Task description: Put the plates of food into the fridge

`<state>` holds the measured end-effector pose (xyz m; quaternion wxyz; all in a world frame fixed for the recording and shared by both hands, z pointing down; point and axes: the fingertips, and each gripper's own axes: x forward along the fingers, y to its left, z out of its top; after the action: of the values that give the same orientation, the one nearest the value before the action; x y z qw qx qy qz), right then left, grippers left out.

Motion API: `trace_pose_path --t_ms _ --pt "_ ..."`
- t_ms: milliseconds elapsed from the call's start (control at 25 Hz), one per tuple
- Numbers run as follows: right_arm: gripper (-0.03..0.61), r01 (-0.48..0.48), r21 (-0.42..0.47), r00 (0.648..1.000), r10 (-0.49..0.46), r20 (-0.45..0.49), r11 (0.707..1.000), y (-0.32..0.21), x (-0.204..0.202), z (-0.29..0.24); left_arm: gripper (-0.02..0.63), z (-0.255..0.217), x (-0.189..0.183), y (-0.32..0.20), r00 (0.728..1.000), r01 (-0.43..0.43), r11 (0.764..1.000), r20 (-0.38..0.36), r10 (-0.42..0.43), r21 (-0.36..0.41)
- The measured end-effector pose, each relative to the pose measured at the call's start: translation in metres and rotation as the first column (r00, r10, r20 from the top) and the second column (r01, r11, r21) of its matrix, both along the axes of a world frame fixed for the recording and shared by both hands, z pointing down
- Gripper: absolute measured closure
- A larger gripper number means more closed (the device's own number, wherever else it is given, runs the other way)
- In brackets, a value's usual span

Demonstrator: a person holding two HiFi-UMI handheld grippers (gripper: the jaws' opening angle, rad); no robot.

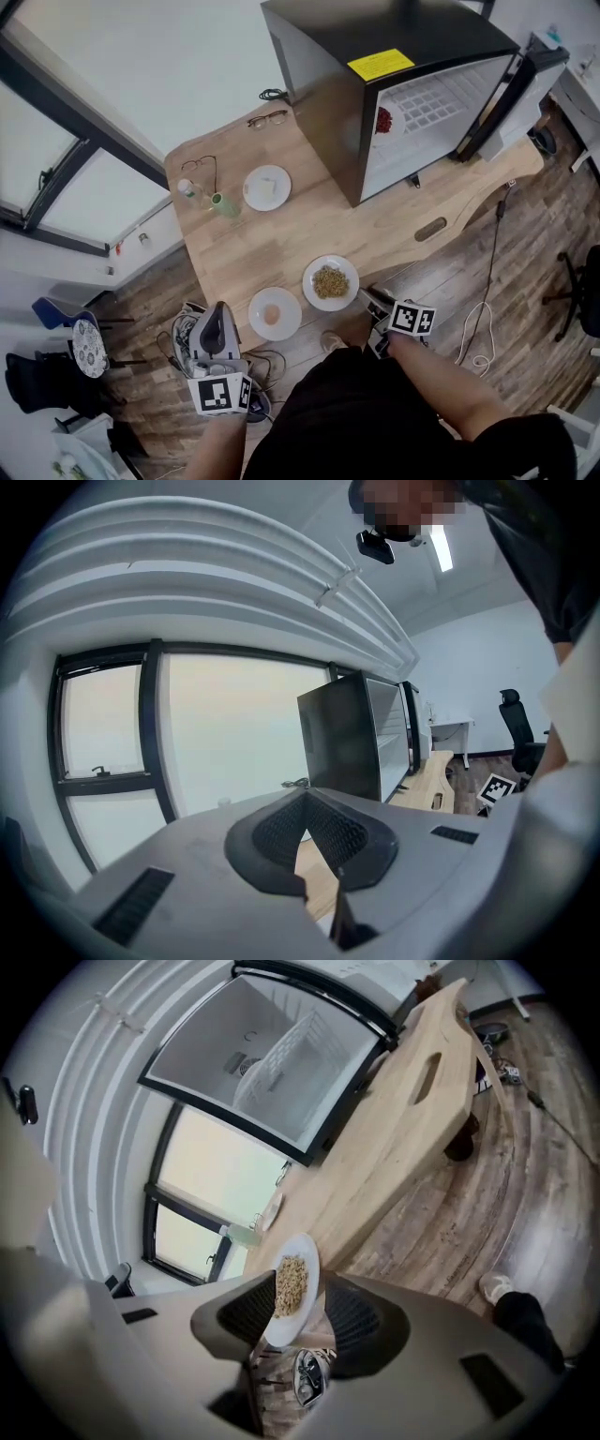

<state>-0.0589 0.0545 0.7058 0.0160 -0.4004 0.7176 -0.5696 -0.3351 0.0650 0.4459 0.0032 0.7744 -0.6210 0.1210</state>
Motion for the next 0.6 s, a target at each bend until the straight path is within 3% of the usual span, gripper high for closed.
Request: trace_pose_path --t_ms 160,320,480,600 --pt "0.414 -0.018 -0.041 0.997 0.021 0.072 0.999 -0.002 -0.012 0.016 0.609 0.002 -0.008 0.006 1.000 0.014 1.000 0.025 -0.013 -0.015" --pt "0.420 -0.023 -0.079 0.996 0.030 0.089 0.997 -0.005 -0.019 0.030 0.609 0.002 -0.013 0.012 0.999 0.028 0.999 0.039 -0.027 -0.027" --pt "0.527 -0.006 -0.063 0.995 0.013 0.102 0.998 -0.007 -0.025 0.029 0.609 0.006 -0.015 0.020 0.999 0.032 0.999 0.041 -0.030 -0.042" --pt "0.541 -0.031 -0.041 0.983 0.038 0.178 0.999 -0.012 -0.025 0.014 0.609 0.008 -0.016 0.022 0.999 0.039 0.998 0.033 -0.037 -0.043"
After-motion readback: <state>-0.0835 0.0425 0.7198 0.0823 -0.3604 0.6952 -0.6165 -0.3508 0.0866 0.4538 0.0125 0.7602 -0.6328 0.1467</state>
